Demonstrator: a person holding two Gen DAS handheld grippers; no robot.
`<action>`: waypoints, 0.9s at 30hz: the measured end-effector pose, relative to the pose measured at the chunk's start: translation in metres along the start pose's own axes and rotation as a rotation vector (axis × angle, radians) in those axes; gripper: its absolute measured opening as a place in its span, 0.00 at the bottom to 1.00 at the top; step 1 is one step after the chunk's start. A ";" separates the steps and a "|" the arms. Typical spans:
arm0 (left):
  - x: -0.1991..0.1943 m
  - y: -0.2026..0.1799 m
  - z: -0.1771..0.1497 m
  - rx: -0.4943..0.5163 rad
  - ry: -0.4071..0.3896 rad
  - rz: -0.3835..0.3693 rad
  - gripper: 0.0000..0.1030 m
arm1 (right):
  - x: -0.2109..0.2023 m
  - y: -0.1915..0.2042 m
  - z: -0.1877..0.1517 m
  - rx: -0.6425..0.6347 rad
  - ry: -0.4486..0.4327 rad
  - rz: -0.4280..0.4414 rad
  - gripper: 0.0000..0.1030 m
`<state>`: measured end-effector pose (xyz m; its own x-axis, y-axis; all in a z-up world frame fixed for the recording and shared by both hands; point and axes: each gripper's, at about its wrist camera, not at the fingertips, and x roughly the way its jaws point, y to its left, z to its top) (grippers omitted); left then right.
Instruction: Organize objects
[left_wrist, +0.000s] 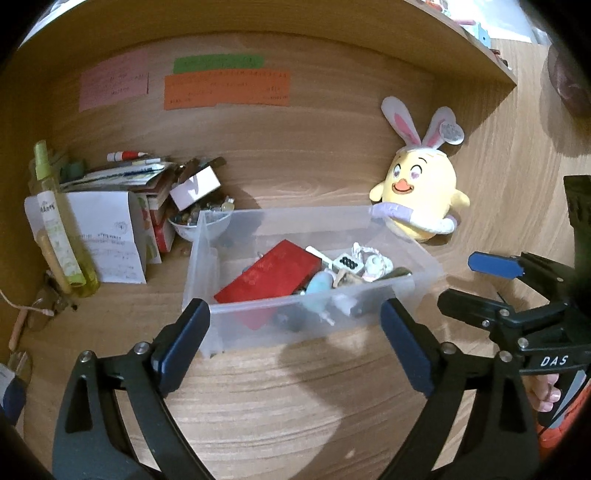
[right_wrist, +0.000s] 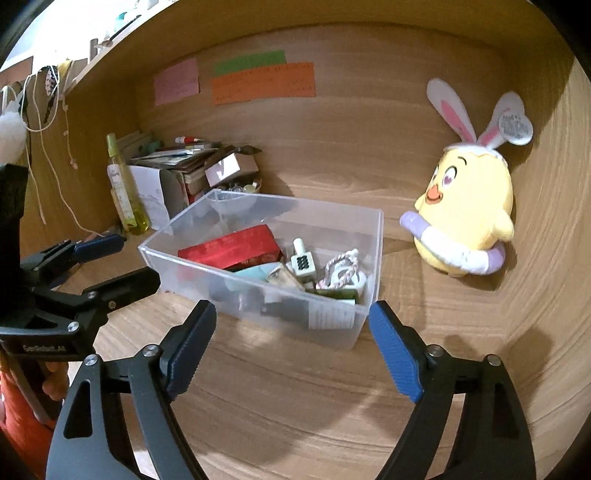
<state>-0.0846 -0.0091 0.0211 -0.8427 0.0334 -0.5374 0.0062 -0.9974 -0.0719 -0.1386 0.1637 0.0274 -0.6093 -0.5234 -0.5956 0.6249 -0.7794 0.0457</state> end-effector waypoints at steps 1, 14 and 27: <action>0.000 -0.001 -0.002 0.001 0.002 0.001 0.92 | 0.000 -0.001 -0.002 0.007 0.002 0.005 0.80; 0.002 -0.004 -0.009 0.001 0.016 -0.007 0.93 | 0.003 -0.003 -0.008 0.021 0.021 0.022 0.80; 0.002 -0.003 -0.008 -0.005 0.015 -0.015 0.93 | 0.001 0.001 -0.007 0.017 0.021 0.030 0.80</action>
<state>-0.0820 -0.0054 0.0131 -0.8346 0.0494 -0.5486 -0.0034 -0.9964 -0.0845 -0.1355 0.1649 0.0209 -0.5795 -0.5395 -0.6108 0.6345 -0.7691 0.0773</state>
